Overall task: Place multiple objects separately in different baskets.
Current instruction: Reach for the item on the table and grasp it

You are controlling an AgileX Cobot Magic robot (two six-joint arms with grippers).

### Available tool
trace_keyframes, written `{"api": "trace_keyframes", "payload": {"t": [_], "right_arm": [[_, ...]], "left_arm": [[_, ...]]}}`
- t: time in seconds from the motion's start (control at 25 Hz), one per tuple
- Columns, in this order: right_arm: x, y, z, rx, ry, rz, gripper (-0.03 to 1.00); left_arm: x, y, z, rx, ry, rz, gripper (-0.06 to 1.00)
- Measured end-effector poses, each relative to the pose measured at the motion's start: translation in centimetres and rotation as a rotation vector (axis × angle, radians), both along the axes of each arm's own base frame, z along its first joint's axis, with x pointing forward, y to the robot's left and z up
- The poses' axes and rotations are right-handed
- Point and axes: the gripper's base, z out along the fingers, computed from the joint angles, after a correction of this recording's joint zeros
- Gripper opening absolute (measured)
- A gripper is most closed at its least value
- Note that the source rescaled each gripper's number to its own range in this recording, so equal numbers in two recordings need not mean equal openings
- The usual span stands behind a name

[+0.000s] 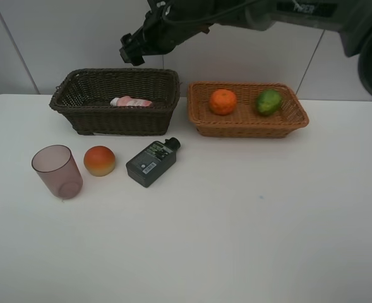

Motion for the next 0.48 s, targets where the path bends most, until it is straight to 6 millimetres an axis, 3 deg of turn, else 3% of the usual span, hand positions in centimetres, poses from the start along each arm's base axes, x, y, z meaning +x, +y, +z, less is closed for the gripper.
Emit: {"api": "trace_keyframes", "payload": {"t": [0.32, 0.48], "right_arm": [[-2.0, -1.6, 4.4, -0.046, -0.029, 0.015, 0.79], [-4.0, -3.3, 4.5, -0.037, -0.057, 0.003, 0.79]], "left_arm": [[0.0, 0.0, 0.0, 0.0, 0.0, 0.0, 0.93], [0.0, 0.0, 0.0, 0.0, 0.0, 0.0, 0.93]]}}
